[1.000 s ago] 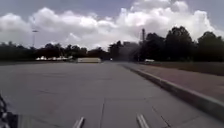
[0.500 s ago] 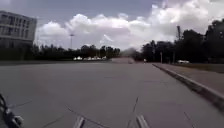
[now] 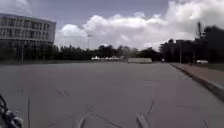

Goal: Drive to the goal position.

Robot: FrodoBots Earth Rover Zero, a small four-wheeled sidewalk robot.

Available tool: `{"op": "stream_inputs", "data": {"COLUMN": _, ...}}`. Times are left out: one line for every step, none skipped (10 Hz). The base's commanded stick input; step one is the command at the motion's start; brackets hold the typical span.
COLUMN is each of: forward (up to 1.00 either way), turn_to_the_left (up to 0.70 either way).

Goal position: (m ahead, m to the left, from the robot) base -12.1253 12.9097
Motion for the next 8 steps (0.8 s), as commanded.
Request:
{"op": "stream_inputs", "data": {"forward": 0.00, "turn_to_the_left": 0.68}}
{"op": "stream_inputs", "data": {"forward": 0.00, "turn_to_the_left": 0.68}}
{"op": "stream_inputs", "data": {"forward": 0.00, "turn_to_the_left": 0.68}}
{"op": "stream_inputs", "data": {"forward": 0.00, "turn_to_the_left": 0.68}}
{"op": "stream_inputs", "data": {"forward": 0.00, "turn_to_the_left": 0.68}}
{"op": "stream_inputs", "data": {"forward": 0.00, "turn_to_the_left": 0.68}}
{"op": "stream_inputs", "data": {"forward": 0.00, "turn_to_the_left": 0.68}}
{"op": "stream_inputs", "data": {"forward": 0.00, "turn_to_the_left": 0.68}}
